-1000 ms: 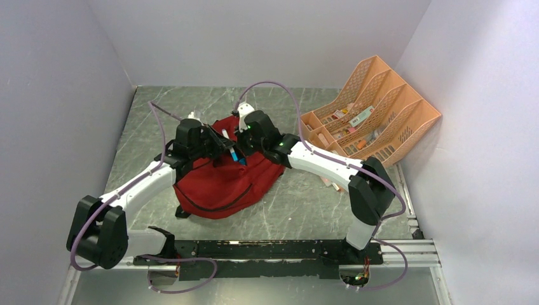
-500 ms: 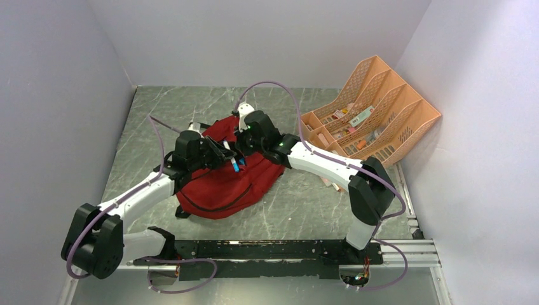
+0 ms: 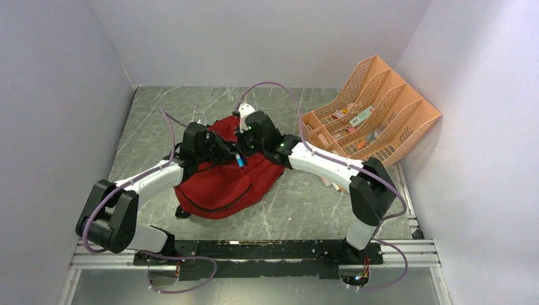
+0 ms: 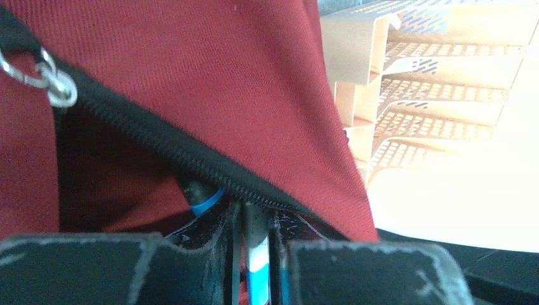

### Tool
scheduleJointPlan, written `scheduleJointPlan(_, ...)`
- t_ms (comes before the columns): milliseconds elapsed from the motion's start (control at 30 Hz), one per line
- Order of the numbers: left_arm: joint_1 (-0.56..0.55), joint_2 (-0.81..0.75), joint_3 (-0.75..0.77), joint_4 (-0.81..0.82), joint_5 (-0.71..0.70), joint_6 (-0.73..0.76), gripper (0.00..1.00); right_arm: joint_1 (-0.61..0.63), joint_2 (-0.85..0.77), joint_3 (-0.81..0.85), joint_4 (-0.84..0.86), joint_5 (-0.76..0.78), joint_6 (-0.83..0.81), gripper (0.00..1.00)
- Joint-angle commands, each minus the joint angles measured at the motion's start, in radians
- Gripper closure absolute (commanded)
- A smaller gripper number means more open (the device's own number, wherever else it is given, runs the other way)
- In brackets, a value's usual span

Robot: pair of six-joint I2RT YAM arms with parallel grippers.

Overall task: Pack the student bag
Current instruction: Place the stationery in the student bag.

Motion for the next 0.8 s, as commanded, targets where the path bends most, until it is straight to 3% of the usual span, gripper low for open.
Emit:
scheduleJointPlan(0, 0.026, 0.024, 0.066, 0.06, 0.037, 0.018, 0.95, 0.005, -0.054, -0.008, 0.062, -0.021, 0.019, 1.0)
scheduleJointPlan(233, 0.056, 0.07, 0.078, 0.11, 0.063, -0.004, 0.92, 0.007, -0.054, -0.012, 0.065, -0.032, 0.029, 1.0)
scheduleJointPlan(400, 0.056, 0.119, 0.099, 0.134, 0.09, -0.002, 0.69, 0.009, -0.048, -0.009, 0.065, -0.048, 0.033, 1.0)
scheduleJointPlan(600, 0.056, 0.118, 0.112, 0.113, 0.081, 0.018, 0.5, 0.008, -0.045, -0.01, 0.062, -0.043, 0.027, 1.0)
scheduleJointPlan(767, 0.056, 0.096, 0.104, 0.088, 0.078, 0.034, 0.53, 0.009, -0.044, -0.012, 0.062, -0.038, 0.024, 1.0)
